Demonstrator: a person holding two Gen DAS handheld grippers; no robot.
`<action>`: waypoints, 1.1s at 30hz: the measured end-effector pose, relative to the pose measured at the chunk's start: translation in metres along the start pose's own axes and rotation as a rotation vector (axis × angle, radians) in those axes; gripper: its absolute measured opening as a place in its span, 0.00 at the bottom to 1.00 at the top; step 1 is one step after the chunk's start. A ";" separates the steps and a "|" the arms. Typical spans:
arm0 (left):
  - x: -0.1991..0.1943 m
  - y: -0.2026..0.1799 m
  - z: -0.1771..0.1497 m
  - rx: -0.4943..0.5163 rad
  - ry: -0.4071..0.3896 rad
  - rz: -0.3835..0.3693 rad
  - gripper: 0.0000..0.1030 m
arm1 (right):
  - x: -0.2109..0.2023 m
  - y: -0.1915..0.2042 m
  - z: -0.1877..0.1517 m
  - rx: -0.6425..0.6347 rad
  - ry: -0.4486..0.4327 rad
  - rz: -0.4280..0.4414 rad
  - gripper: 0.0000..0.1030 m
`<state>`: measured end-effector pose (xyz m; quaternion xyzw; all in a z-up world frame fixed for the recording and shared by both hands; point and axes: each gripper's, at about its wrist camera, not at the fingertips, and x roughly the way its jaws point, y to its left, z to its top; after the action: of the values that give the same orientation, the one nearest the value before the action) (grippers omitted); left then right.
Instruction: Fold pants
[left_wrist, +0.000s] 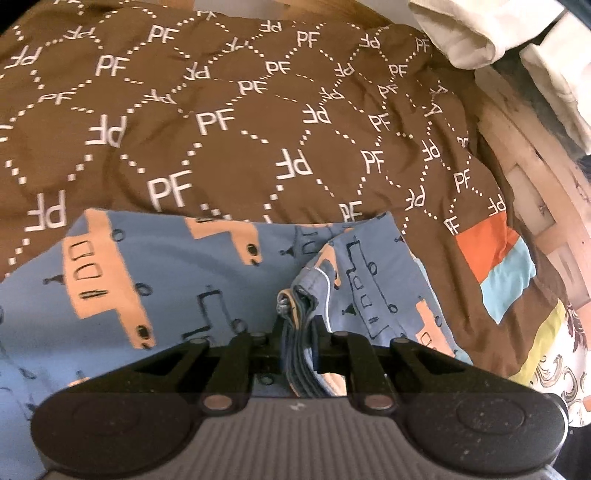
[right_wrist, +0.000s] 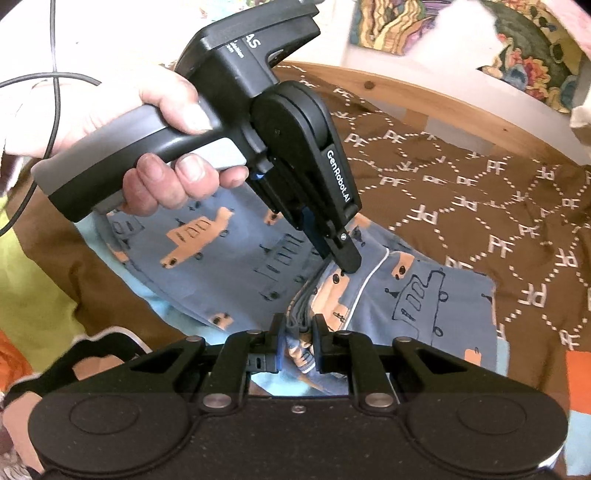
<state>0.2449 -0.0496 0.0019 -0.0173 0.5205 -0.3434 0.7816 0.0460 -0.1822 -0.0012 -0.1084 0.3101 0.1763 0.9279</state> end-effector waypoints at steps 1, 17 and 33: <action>-0.003 0.004 -0.001 -0.008 -0.005 -0.006 0.13 | 0.001 0.002 0.002 -0.005 -0.001 0.008 0.15; -0.043 0.050 -0.018 -0.075 -0.019 0.033 0.13 | 0.023 0.041 0.026 -0.047 -0.016 0.146 0.15; -0.050 0.066 -0.029 -0.082 -0.015 0.070 0.13 | 0.039 0.062 0.036 -0.082 0.001 0.193 0.15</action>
<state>0.2442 0.0384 0.0033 -0.0337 0.5284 -0.2944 0.7956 0.0698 -0.1043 -0.0028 -0.1162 0.3122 0.2773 0.9012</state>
